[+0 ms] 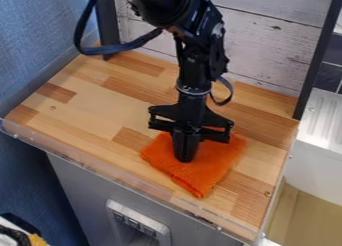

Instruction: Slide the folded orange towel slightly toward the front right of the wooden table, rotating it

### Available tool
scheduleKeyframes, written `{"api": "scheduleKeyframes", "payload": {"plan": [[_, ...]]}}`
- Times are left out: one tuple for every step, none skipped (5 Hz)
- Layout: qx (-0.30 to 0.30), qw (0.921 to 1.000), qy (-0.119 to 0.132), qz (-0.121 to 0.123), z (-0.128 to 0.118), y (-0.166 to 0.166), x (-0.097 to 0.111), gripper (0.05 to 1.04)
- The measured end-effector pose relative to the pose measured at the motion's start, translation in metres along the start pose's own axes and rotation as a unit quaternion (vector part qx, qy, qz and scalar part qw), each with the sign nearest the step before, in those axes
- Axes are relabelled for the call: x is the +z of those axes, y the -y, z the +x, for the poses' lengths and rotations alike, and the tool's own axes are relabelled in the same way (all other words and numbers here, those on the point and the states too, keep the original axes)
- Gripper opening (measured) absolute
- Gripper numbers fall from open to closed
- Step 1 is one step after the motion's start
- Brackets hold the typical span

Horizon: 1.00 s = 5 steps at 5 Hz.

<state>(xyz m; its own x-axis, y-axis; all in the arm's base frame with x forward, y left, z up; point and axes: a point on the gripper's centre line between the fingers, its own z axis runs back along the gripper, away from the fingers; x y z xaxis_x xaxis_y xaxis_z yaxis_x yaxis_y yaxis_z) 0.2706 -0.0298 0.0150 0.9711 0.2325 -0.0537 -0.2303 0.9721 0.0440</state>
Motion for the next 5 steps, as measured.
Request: {"api": "scheduleKeyframes", "payload": {"plan": [[-0.038,0.9992,-0.001,-0.008,-0.001,0.004,0.0,0.063],[-0.068,0.9975,0.002,-0.018,0.0,0.007,0.0,0.063],[-0.098,0.9946,0.016,-0.031,0.007,0.013,0.005,0.063],[-0.114,0.9925,0.024,-0.039,0.013,0.012,0.008,0.081],[-0.127,0.991,0.02,-0.038,0.014,0.008,0.014,0.222]]}}
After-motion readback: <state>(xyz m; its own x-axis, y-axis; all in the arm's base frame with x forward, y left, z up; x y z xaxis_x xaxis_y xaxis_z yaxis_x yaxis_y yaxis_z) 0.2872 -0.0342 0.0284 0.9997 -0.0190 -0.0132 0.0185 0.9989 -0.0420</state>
